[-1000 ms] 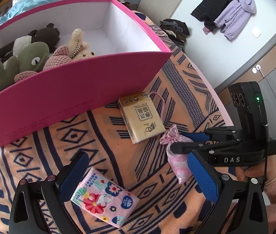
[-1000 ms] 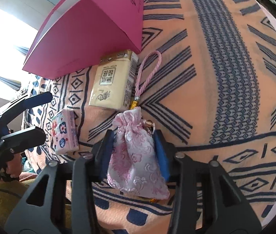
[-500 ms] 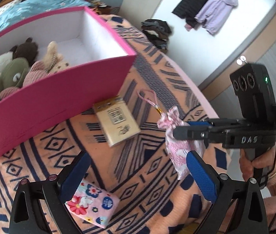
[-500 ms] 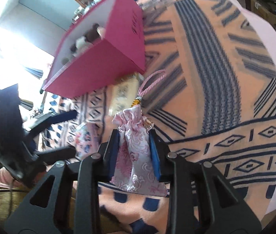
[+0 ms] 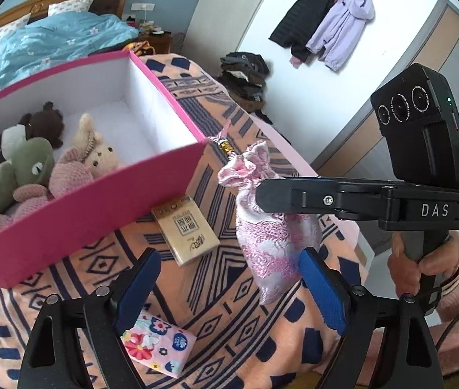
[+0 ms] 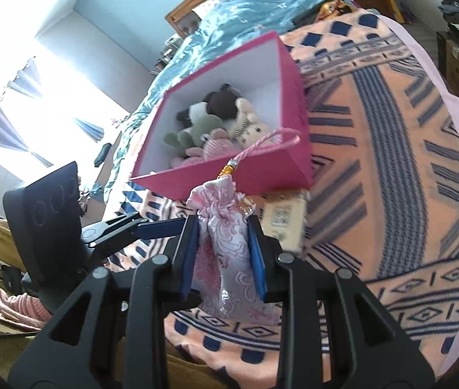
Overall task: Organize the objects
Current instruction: 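Carry the pink pouch over the box and release it with the right gripper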
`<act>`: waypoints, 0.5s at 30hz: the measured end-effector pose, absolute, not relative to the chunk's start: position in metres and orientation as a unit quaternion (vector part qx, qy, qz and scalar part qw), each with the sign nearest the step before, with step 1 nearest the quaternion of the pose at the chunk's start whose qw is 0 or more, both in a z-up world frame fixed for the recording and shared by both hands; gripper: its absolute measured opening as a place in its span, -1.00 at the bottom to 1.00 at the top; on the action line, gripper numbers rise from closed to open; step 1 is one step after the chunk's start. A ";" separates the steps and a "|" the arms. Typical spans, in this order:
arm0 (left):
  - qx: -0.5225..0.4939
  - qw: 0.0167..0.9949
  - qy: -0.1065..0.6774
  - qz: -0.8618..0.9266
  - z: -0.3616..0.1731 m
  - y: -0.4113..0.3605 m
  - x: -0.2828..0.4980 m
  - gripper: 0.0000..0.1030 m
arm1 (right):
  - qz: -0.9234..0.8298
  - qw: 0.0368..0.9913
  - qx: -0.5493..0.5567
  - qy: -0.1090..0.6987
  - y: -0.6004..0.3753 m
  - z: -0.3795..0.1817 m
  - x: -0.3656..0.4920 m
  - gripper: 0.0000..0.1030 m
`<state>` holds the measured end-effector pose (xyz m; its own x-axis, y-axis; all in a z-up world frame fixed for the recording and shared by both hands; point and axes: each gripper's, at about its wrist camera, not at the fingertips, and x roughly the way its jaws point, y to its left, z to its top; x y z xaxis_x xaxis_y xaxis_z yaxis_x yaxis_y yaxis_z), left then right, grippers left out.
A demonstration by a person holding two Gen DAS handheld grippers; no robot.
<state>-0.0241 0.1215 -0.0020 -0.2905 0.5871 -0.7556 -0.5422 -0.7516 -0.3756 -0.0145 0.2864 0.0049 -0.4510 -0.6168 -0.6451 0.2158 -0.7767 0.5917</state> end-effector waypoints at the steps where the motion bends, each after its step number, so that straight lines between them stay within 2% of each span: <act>1: -0.481 0.354 -0.026 0.802 -0.001 0.121 -0.025 0.51 | -0.823 0.258 0.457 -0.218 0.283 0.007 -0.016 -0.38; 15: -0.457 0.335 -0.028 0.824 0.021 0.110 -0.030 0.43 | -0.825 0.290 0.434 -0.214 0.260 0.023 -0.034 -0.38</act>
